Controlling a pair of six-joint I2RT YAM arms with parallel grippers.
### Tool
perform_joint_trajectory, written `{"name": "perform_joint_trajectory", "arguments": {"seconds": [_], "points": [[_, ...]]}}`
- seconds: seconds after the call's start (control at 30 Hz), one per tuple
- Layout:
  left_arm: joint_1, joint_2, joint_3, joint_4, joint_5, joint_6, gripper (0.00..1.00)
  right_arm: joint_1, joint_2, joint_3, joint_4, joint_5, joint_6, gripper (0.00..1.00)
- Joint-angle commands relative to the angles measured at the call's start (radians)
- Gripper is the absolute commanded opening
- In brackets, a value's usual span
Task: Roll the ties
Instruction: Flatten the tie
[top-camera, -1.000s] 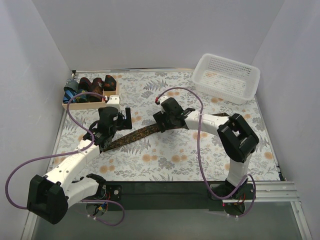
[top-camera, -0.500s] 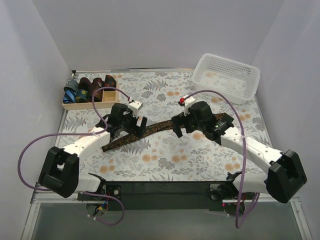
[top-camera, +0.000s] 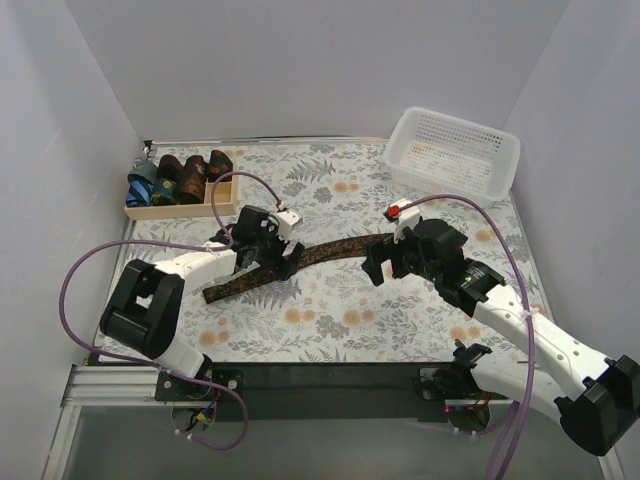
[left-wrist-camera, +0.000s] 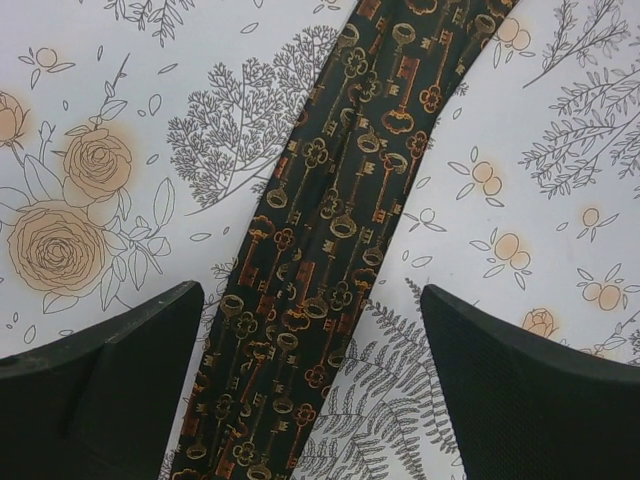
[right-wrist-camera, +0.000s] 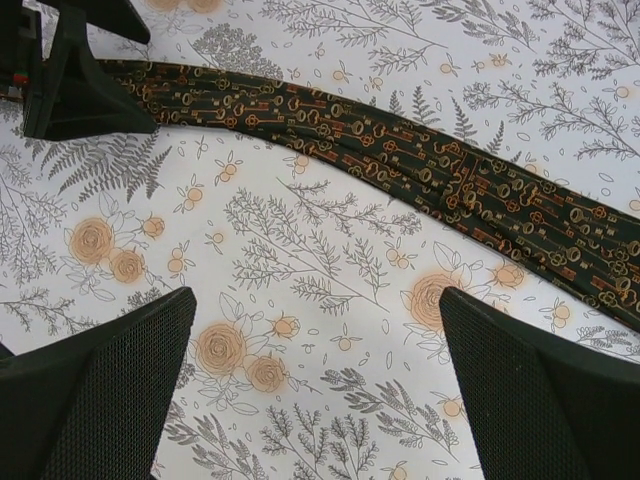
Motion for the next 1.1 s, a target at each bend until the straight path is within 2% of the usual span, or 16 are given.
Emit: {"name": "perform_joint_trajectory", "arguments": {"seconds": [0.0,0.27,0.43,0.47,0.53,0.63,0.7,0.8,0.93,1.07], "points": [[-0.019,0.006,0.031,0.005,-0.027,0.074,0.82,-0.005,-0.017,-0.003,-0.049,0.006,-0.007,0.98],[-0.055,0.05,-0.01,0.0,-0.082,0.123,0.79,-0.016,0.012,0.039,-0.088,0.006,-0.03,0.98],[-0.057,0.098,0.014,-0.009,-0.106,0.122,0.73,-0.019,0.032,0.042,-0.088,-0.017,-0.01,0.98],[-0.057,0.101,0.016,-0.011,-0.108,0.124,0.66,-0.02,0.04,0.04,-0.089,-0.017,-0.007,0.98],[-0.059,0.11,0.016,-0.014,-0.111,0.127,0.58,-0.022,0.048,0.045,-0.092,-0.026,-0.01,0.98],[-0.057,0.119,0.016,-0.024,-0.113,0.133,0.55,-0.025,0.063,0.059,-0.098,-0.056,-0.022,0.98],[-0.057,0.121,0.016,-0.032,-0.108,0.137,0.47,-0.027,0.085,0.075,-0.103,-0.061,-0.034,0.98],[-0.057,0.125,0.02,-0.043,-0.099,0.139,0.43,-0.031,0.12,0.097,-0.108,-0.066,-0.045,0.98],[-0.057,0.122,0.022,-0.052,-0.088,0.142,0.43,-0.037,0.166,0.135,-0.109,-0.072,-0.053,0.98],[-0.057,0.099,0.024,-0.051,-0.097,0.137,0.49,-0.053,0.221,0.164,-0.108,-0.064,-0.056,0.98]]}}
